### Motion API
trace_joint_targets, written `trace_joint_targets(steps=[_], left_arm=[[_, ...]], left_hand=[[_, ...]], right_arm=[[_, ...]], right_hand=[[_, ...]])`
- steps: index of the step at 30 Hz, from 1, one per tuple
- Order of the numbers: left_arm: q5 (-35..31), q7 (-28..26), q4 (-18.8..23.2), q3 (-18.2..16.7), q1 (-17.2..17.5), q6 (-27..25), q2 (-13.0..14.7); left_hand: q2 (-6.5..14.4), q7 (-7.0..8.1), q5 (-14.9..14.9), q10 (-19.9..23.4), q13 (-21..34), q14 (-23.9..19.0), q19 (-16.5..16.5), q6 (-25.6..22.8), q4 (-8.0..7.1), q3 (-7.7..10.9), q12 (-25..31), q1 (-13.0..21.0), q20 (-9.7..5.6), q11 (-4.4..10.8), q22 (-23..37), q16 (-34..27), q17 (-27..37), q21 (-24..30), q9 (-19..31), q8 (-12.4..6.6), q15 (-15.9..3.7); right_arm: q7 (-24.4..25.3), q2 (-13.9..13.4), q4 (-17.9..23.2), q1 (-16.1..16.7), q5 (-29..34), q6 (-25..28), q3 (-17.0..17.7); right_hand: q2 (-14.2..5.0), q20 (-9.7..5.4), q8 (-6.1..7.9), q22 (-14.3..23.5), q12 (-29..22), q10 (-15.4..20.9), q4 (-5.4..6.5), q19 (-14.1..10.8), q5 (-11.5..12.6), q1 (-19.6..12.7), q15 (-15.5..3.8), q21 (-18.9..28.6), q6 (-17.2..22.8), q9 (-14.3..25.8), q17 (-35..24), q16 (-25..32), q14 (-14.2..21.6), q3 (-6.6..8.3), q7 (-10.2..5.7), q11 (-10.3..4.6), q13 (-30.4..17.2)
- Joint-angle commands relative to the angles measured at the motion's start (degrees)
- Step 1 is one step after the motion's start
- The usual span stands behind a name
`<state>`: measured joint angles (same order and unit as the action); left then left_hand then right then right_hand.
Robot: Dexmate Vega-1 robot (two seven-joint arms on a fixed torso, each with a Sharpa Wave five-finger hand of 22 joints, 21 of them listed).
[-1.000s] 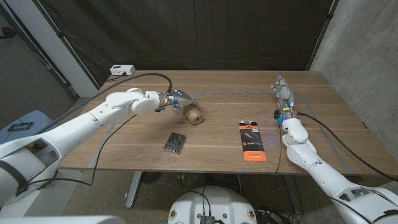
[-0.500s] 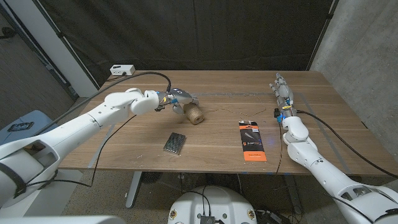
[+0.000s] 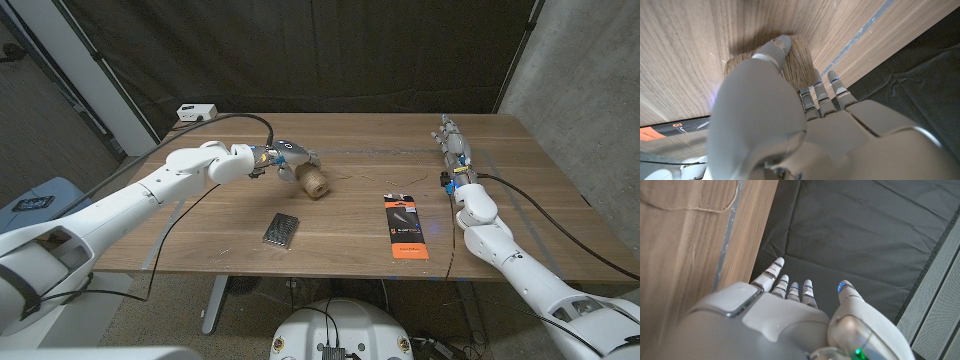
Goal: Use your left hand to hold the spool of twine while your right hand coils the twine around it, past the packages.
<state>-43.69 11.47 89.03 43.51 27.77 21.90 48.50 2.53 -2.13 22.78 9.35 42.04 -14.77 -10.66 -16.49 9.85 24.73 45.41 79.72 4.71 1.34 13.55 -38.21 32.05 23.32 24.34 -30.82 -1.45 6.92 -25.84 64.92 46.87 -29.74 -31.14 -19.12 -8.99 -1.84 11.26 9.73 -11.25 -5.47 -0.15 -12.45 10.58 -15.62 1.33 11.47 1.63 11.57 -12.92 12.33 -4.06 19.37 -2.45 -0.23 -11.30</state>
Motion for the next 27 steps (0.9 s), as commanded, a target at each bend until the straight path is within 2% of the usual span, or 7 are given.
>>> trace_joint_targets(steps=[1,27], left_arm=[[1.52,-0.07,0.01,-0.65,0.25,0.2,-0.3],[4.05,-2.66,0.68,-1.9,1.56,-1.27,-1.29]], left_hand=[[0.62,0.07,-0.12,2.02,0.64,-0.73,-0.46,-0.8,-0.46,0.29,0.35,0.14,-0.19,0.7,0.19,-0.54,0.2,0.32,0.31,-0.63,-0.14],[0.72,0.64,-0.34,3.73,0.85,-2.19,-0.78,-2.21,-0.5,0.41,0.44,0.43,-0.34,1.29,0.07,-0.63,-0.06,0.71,0.71,-1.99,-0.79]], right_arm=[[-0.14,-0.97,1.3,0.48,0.1,1.39,-0.04],[0.22,-3.45,5.08,2.16,0.22,4.49,0.26]], right_hand=[[-0.12,0.34,0.3,0.23,-0.22,-0.11,-0.36,0.03,-0.05,0.42,0.09,-0.11,0.09,0.1,-0.06,0.34,-0.19,0.13,-0.24,-0.18,-0.11],[-0.14,0.3,0.34,0.23,-0.28,0.02,-0.44,-0.1,-0.06,0.45,0.04,-0.08,0.18,0.1,-0.06,0.45,0.0,0.17,0.0,-0.21,-0.11]])
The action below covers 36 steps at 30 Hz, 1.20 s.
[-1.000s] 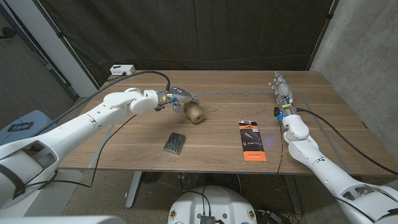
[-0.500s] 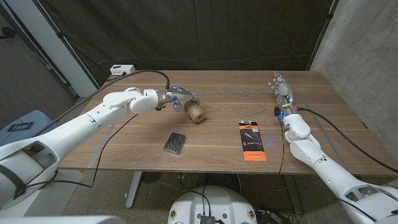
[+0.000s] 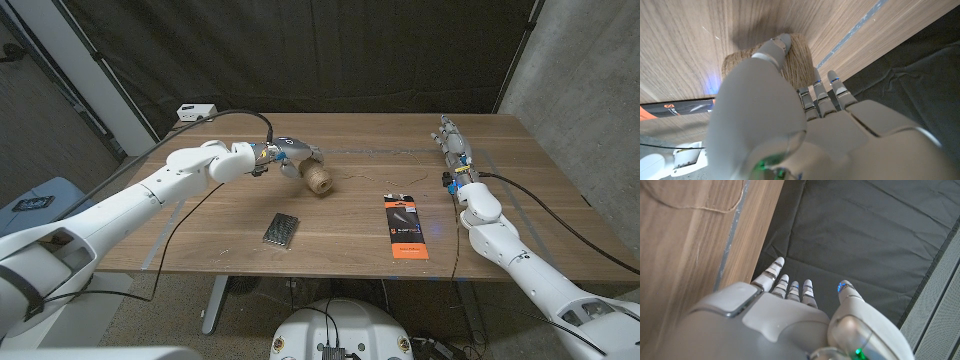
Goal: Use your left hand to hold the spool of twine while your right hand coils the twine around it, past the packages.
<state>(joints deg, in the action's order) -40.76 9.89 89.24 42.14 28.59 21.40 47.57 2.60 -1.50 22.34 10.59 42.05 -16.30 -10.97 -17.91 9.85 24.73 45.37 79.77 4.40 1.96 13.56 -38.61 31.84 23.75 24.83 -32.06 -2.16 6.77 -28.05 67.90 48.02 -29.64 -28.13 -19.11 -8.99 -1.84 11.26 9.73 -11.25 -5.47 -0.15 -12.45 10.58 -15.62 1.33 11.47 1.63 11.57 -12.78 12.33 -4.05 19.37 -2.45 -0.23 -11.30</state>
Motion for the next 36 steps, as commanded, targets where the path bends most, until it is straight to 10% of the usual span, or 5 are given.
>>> trace_joint_targets(steps=[1,36], left_arm=[[1.25,-1.16,0.51,-0.58,0.82,-0.81,-0.37],[5.67,0.73,3.51,-2.44,2.04,-3.41,-0.44]], left_hand=[[0.61,-0.01,0.09,2.65,0.85,-0.83,-0.5,-0.92,-0.5,0.42,0.52,0.37,-0.02,0.73,0.06,-0.23,0.1,0.31,0.24,-0.84,-0.16],[0.73,0.23,-0.14,3.47,1.31,-1.52,-0.43,-1.29,-0.68,0.37,0.21,0.25,0.07,1.29,-0.15,-0.07,0.01,0.6,0.6,-1.9,-0.29]], right_arm=[[0.4,-1.37,2.34,1.12,0.14,1.6,0.27],[-2.69,-3.87,5.2,0.34,1.03,4.97,-1.13]], right_hand=[[-0.14,0.29,0.34,0.23,-0.28,0.0,-0.44,-0.1,-0.06,0.45,0.05,-0.09,0.18,0.1,-0.2,0.45,0.0,0.16,0.01,-0.21,-0.11],[-0.14,0.24,0.36,0.23,-0.29,0.06,-0.53,-0.15,-0.06,0.5,0.08,-0.11,0.23,0.11,-0.21,0.44,-0.12,0.2,0.05,-0.28,-0.11]])
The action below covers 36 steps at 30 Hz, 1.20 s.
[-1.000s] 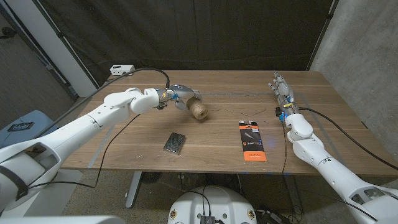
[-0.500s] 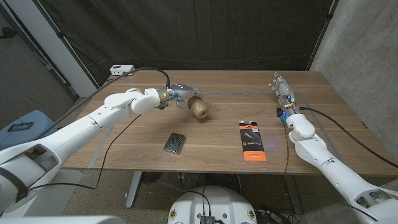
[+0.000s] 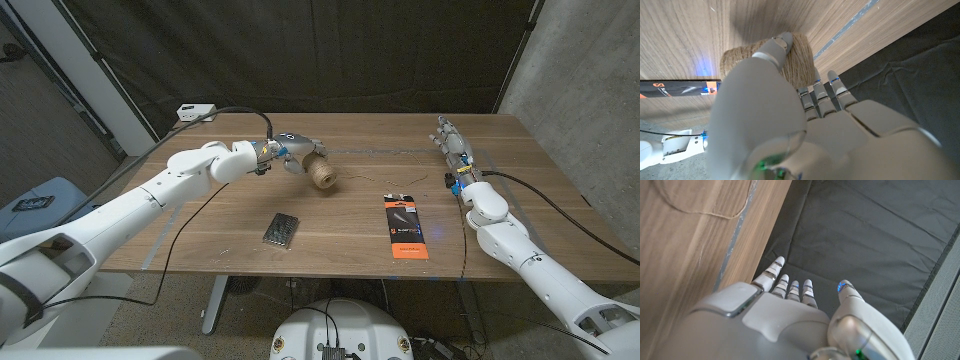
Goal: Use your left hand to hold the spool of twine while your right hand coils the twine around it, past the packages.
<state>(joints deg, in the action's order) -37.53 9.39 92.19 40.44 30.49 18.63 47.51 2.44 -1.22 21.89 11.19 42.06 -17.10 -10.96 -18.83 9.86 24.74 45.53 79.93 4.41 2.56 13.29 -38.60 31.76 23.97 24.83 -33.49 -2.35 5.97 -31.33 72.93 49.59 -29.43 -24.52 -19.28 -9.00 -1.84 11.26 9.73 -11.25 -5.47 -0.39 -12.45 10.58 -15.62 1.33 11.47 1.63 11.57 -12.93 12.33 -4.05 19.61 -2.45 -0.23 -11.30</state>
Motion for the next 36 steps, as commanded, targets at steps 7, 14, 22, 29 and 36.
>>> trace_joint_targets(steps=[7,14,22,29,36], left_arm=[[4.1,1.9,-0.03,-0.85,-0.36,-0.68,-1.06],[5.2,2.05,-0.72,-0.73,-1.01,-0.56,-1.91],[6.8,2.62,-0.86,-0.85,-1.25,-1.37,-2.5],[6.88,1.94,-0.82,-0.71,-1.33,-1.42,-2.77],[7.59,2.62,-0.47,-0.76,-1.71,-2.02,-2.96]], left_hand=[[0.9,0.02,0.3,3.12,1.41,-0.95,-0.42,-0.65,-0.67,0.37,0.05,0.1,0.1,0.87,0.08,-0.08,0.08,0.43,0.65,-0.73,-0.11],[0.99,-0.13,0.28,3.17,1.51,-1.05,-0.37,-0.63,-0.71,0.33,-0.02,0.06,0.1,0.78,0.05,-0.14,0.16,0.47,0.69,-0.86,-0.17],[1.04,-0.02,0.28,3.4,1.61,-1.2,-0.41,-0.86,-0.81,0.31,-0.04,-0.12,0.08,0.82,0.01,-0.08,0.13,0.55,0.74,-1.11,-0.17],[1.14,0.05,0.22,3.58,1.74,-1.25,-0.37,-0.91,-0.83,0.13,-0.07,-0.16,0.1,0.71,-0.02,-0.34,0.4,0.6,0.78,-1.28,-0.27],[1.11,0.01,0.28,3.61,1.87,-1.4,-0.29,-0.82,-0.86,0.15,-0.15,-0.31,0.11,0.82,-0.07,-0.2,0.29,0.63,0.81,-1.38,-0.23]], right_arm=[[-2.92,-1.23,0.27,-2.02,1.35,2.24,-1.6],[-4.46,-2.12,0.54,-2.85,1.82,3.31,-2.35],[-5.55,-2.47,0.6,-3.59,1.96,3.92,-2.84],[-6.67,-2.58,0.77,-3.97,1.7,4.54,-3.3],[-7.6,-2.97,0.63,-4.53,2.55,4.78,-4.1]], right_hand=[[-0.14,0.25,0.34,0.23,-0.28,0.01,-0.32,-0.14,-0.06,0.51,0.09,-0.12,0.18,0.11,-0.05,0.44,-0.13,-0.03,0.08,-0.3,-0.11],[-0.15,0.27,0.33,0.23,-0.26,-0.04,-0.33,-0.13,-0.06,0.53,0.06,-0.13,0.18,0.11,-0.06,0.48,-0.04,-0.02,-0.01,-0.29,-0.11],[-0.14,0.25,0.33,0.23,-0.26,-0.04,-0.36,-0.13,-0.06,0.53,0.08,-0.14,0.18,0.11,-0.05,0.48,-0.05,-0.01,0.01,-0.25,-0.12],[-0.15,0.22,0.36,0.23,-0.28,0.02,-0.4,-0.19,-0.06,0.5,0.02,-0.12,0.25,0.11,-0.04,0.49,-0.03,0.01,0.07,-0.27,-0.11],[-0.13,0.25,0.4,0.22,-0.31,0.1,-0.45,-0.21,-0.06,0.49,0.0,-0.12,0.35,0.11,-0.03,0.5,-0.01,0.02,0.09,-0.32,-0.11]])
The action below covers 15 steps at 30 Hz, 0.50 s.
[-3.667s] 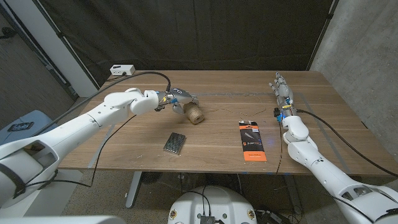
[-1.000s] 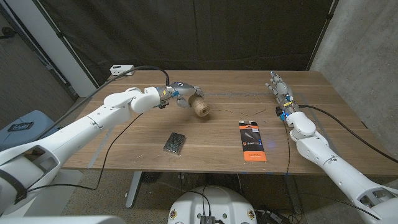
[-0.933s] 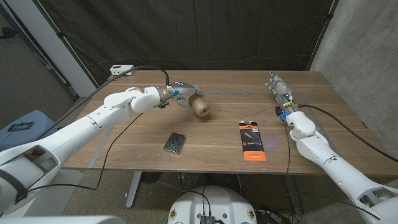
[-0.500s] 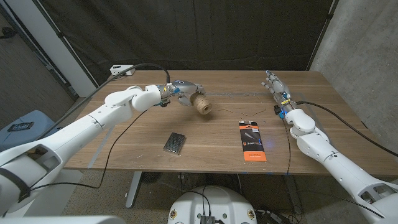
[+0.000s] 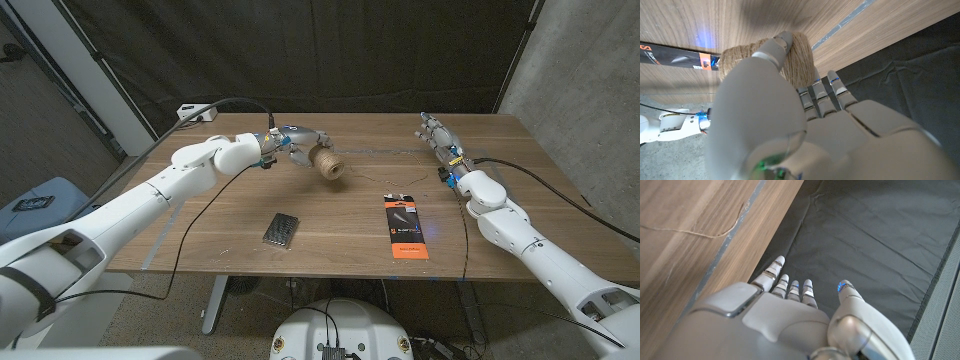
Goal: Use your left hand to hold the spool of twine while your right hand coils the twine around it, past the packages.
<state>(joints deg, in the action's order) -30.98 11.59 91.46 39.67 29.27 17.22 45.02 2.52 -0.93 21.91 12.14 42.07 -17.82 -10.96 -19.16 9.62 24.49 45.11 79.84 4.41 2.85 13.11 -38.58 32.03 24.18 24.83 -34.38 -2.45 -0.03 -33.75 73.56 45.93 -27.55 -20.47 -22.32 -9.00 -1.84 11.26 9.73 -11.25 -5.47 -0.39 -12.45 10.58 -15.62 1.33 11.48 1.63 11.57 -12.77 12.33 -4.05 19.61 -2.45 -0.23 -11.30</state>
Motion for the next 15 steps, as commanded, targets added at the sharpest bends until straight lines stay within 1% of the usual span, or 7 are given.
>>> trace_joint_targets(steps=[1,7,10,15], left_arm=[[1.03,0.63,0.41,0.03,-0.59,-0.78,-0.45],[2.29,1.41,0.62,-0.17,-0.85,-1.21,-0.65],[2.91,1.61,0.68,-0.3,-0.91,-1.52,-0.8],[3.36,1.93,1.02,-0.36,-1.13,-1.97,-0.94]], left_hand=[[1.05,-0.29,0.25,2.66,1.87,-0.65,-0.29,-0.49,-0.64,0.37,0.27,-0.25,0.12,0.48,0.11,-0.24,0.06,0.42,0.81,-0.5,-0.12],[1.11,-0.43,0.26,2.67,1.96,-0.68,-0.22,-0.57,-0.75,0.32,0.21,-0.48,0.14,0.41,0.08,-0.2,0.06,0.42,0.82,-0.6,-0.12],[1.17,-0.51,0.26,2.77,2.0,-0.65,-0.21,-0.5,-0.78,0.29,0.21,-0.54,0.17,0.39,0.06,-0.24,0.13,0.44,0.82,-0.61,-0.07],[1.18,-0.63,0.29,2.81,2.07,-0.68,-0.16,-0.57,-0.73,0.31,0.17,-0.54,0.14,0.29,0.04,-0.21,0.13,0.45,0.8,-0.68,-0.06]], right_arm=[[-1.78,-0.56,-0.07,-0.98,0.75,0.74,-1.16],[-2.96,-1.32,-0.33,-1.84,2.11,0.93,-2.1],[-3.44,-1.61,-0.4,-2.07,2.4,0.95,-2.31],[-4.07,-2.55,-0.05,-2.46,3.35,1.42,-2.74]], right_hand=[[-0.13,0.24,0.4,0.23,-0.32,0.11,-0.46,-0.21,-0.06,0.48,0.0,-0.12,0.36,0.11,-0.18,0.5,0.0,0.03,0.09,-0.31,-0.11],[-0.14,0.22,0.44,0.23,-0.31,0.1,-0.52,-0.19,-0.05,0.43,-0.04,-0.14,0.48,0.11,-0.16,0.46,-0.07,0.07,0.09,-0.29,-0.11],[-0.58,0.05,0.48,0.23,-0.27,0.01,-0.39,-0.02,0.01,0.43,-0.27,-0.2,0.61,0.11,-0.22,0.43,-0.26,0.26,-0.17,-0.85,-0.11],[-0.21,0.21,0.53,0.23,-0.3,0.1,-0.59,0.15,-0.02,0.32,-0.18,-0.26,0.78,0.1,-0.14,0.3,-0.48,0.22,0.07,-0.66,-0.11]])
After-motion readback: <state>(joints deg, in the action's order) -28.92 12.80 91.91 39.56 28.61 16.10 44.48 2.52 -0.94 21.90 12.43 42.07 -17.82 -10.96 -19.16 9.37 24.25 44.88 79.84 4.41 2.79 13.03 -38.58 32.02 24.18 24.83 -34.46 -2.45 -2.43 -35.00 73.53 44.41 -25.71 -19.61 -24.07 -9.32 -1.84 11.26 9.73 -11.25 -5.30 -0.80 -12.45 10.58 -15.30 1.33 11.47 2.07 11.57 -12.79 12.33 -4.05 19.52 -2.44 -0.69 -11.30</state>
